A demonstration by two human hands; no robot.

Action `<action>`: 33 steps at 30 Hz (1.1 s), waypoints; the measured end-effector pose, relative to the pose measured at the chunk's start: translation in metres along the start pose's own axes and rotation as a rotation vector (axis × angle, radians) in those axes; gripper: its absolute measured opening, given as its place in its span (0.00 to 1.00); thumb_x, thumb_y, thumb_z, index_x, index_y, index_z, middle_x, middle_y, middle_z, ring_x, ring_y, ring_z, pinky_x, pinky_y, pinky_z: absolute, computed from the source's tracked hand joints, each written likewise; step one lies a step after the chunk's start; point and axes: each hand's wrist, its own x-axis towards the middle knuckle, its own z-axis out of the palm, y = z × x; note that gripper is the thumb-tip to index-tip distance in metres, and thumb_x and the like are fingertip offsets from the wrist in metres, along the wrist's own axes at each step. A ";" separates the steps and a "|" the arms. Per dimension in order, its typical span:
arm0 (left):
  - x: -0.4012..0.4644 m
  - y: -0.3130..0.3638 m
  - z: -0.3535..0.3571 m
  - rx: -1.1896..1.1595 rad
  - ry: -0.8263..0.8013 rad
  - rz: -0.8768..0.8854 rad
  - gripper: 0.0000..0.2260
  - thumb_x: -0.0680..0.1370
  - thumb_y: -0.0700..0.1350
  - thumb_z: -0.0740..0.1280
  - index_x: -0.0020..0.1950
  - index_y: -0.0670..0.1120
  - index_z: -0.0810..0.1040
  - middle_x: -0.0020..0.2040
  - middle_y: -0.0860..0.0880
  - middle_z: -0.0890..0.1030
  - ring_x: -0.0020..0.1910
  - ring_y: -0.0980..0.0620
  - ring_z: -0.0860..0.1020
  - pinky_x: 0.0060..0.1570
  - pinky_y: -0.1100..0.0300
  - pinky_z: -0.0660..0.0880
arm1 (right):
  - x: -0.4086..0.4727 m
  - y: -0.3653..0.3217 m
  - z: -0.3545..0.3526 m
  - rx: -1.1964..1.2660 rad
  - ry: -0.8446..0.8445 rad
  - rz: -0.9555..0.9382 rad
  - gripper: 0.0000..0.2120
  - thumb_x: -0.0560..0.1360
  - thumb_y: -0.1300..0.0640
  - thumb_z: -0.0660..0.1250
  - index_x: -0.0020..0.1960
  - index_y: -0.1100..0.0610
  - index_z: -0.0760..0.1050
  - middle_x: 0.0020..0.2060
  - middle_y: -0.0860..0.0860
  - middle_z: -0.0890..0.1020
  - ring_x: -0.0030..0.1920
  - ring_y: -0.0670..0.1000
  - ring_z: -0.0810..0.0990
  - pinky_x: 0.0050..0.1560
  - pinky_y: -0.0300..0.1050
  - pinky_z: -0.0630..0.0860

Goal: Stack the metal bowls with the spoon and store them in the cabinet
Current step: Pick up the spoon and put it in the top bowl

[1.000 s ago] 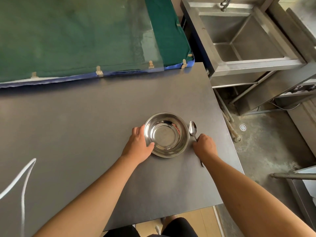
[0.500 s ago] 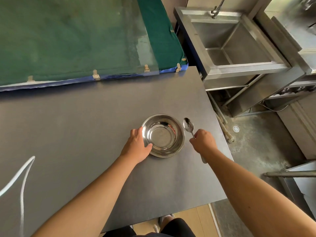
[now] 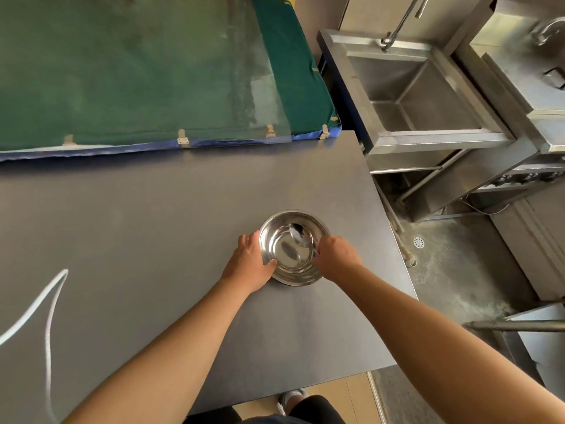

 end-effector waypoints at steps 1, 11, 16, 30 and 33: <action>0.000 -0.001 0.000 -0.001 0.003 -0.001 0.32 0.78 0.51 0.71 0.77 0.47 0.61 0.71 0.44 0.66 0.63 0.40 0.76 0.59 0.51 0.74 | 0.000 -0.003 0.005 -0.010 -0.016 -0.009 0.10 0.73 0.61 0.65 0.53 0.60 0.81 0.47 0.58 0.84 0.45 0.60 0.82 0.41 0.46 0.75; 0.002 -0.009 0.002 -0.003 0.011 -0.025 0.35 0.77 0.51 0.72 0.78 0.45 0.59 0.73 0.42 0.65 0.65 0.39 0.76 0.60 0.52 0.72 | 0.012 -0.019 0.032 -0.132 -0.050 -0.044 0.09 0.76 0.55 0.68 0.53 0.59 0.81 0.46 0.56 0.85 0.45 0.59 0.83 0.40 0.46 0.73; 0.004 -0.008 0.002 -0.015 0.013 -0.031 0.32 0.77 0.50 0.72 0.76 0.45 0.62 0.72 0.43 0.65 0.64 0.38 0.76 0.60 0.52 0.72 | 0.015 -0.019 0.034 -0.147 -0.068 -0.041 0.12 0.78 0.50 0.68 0.53 0.59 0.80 0.47 0.56 0.85 0.45 0.59 0.83 0.40 0.47 0.73; 0.022 0.000 -0.001 0.019 0.009 0.001 0.28 0.77 0.51 0.71 0.75 0.46 0.66 0.69 0.42 0.71 0.63 0.40 0.75 0.62 0.48 0.74 | 0.021 0.021 0.006 0.079 0.097 0.048 0.13 0.76 0.53 0.63 0.58 0.56 0.78 0.51 0.55 0.81 0.45 0.58 0.81 0.45 0.50 0.79; 0.024 0.000 -0.001 -0.006 0.001 -0.018 0.29 0.77 0.51 0.71 0.75 0.47 0.66 0.68 0.42 0.72 0.63 0.40 0.76 0.61 0.50 0.74 | 0.022 0.032 0.007 0.139 0.112 0.107 0.18 0.78 0.50 0.66 0.65 0.56 0.73 0.57 0.56 0.78 0.50 0.58 0.81 0.44 0.48 0.75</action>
